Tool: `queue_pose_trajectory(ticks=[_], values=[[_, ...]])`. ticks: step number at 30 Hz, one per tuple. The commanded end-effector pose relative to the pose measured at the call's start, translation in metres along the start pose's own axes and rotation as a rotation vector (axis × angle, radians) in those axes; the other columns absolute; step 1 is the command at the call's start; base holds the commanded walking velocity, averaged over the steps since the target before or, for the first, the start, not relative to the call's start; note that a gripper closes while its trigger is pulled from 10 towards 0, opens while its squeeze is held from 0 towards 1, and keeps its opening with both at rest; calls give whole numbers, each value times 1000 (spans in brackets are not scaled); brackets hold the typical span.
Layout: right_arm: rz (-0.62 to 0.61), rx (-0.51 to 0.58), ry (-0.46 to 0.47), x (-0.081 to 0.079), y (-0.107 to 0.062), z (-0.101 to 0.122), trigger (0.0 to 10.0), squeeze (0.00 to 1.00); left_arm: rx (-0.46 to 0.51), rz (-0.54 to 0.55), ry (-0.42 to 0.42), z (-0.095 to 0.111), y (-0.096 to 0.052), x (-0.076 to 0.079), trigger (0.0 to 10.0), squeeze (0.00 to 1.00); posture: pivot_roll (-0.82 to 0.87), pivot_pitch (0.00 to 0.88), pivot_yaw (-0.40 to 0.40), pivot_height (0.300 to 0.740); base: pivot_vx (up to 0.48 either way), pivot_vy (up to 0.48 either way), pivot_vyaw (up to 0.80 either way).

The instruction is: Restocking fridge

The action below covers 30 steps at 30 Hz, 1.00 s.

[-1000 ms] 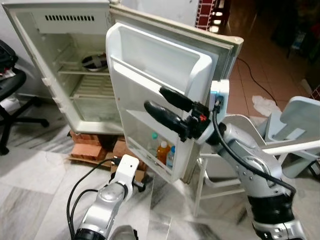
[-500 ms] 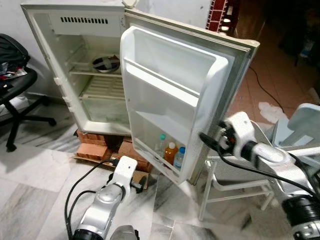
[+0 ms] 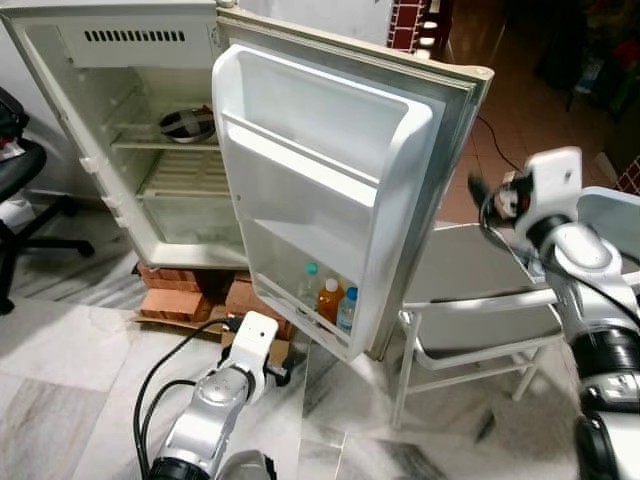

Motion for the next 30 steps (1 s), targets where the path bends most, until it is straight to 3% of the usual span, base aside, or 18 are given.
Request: queue_pose_trajectory(ticks=[1,3,5,6,7,8,9,10,11,13,14,15,18,20,24,25,28,30], values=[[101,105,89,-19,9,24,10000,0,1,0,12,1,1,-1,10000,0,61,0,-9,740,0,0,0],[140,128,109,-26,11,29,10000,0,1,1,11,1,1,-1,10000,0,61,0,-9,740,0,0,0],[309,185,213,-57,14,47,10000,0,3,3,10,1,1,-1,10000,0,68,0,-14,740,0,0,0],[309,185,213,-57,14,47,10000,0,3,3,10,1,1,-1,10000,0,68,0,-14,740,0,0,0],[512,192,326,-88,6,58,10000,0,4,5,10,1,1,-1,10000,0,73,0,-19,740,0,0,0],[591,191,363,-99,0,61,10000,0,4,6,9,1,1,-1,10000,0,74,0,-20,740,0,0,0],[799,170,447,-126,-22,68,10000,0,5,9,7,1,0,-2,10000,0,75,0,-22,740,0,0,0],[845,166,466,-132,-27,70,10000,0,5,10,7,1,0,-2,10000,0,75,0,-22,740,0,0,0],[998,149,516,-148,-50,74,10000,0,6,11,6,1,0,-2,10000,0,75,0,-23,740,0,0,0],[998,149,516,-148,-50,74,10000,0,6,11,6,1,0,-2,10000,0,75,0,-23,740,0,0,0],[1150,97,568,-166,-79,73,10000,0,7,13,6,2,-1,-3,10000,0,69,0,-19,740,0,0,0],[1175,67,574,-172,-87,68,10000,0,7,12,6,2,-1,-3,10000,0,68,0,-18,740,0,0,0],[1136,-12,540,-178,-91,45,10000,0,8,11,8,2,-1,-4,10000,0,61,0,-12,740,0,0,0],[1015,-126,475,-172,-86,4,10000,0,10,9,10,3,0,-5,10000,0,57,0,-4,740,0,0,0],[881,-233,427,-163,-86,-27,10000,0,13,11,15,3,0,-8,10000,0,52,0,2,740,0,0,0],[805,-284,374,-158,-83,-40,10000,0,12,16,14,3,0,-9,10000,0,52,0,4,740,0,0,0],[673,-288,276,-145,-72,-57,10000,0,4,37,0,1,0,-13,10000,0,60,0,1,740,0,0,0],[658,-269,270,-145,-70,-57,10000,0,1,53,-14,0,0,-15,10000,0,64,0,-1,740,0,0,0]])
Point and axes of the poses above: a point about 5 cm out from each wrist's last joint towards the gripper, its own y axis pointing out of the wrist towards the gripper, its own z axis along the axis of the wrist's last joint, x = y × z, the point moved 5 cm from there along y, pointing out of the wrist towards the gripper, and after that the axes turned 6 degrees about y, right-handed, at the moved point
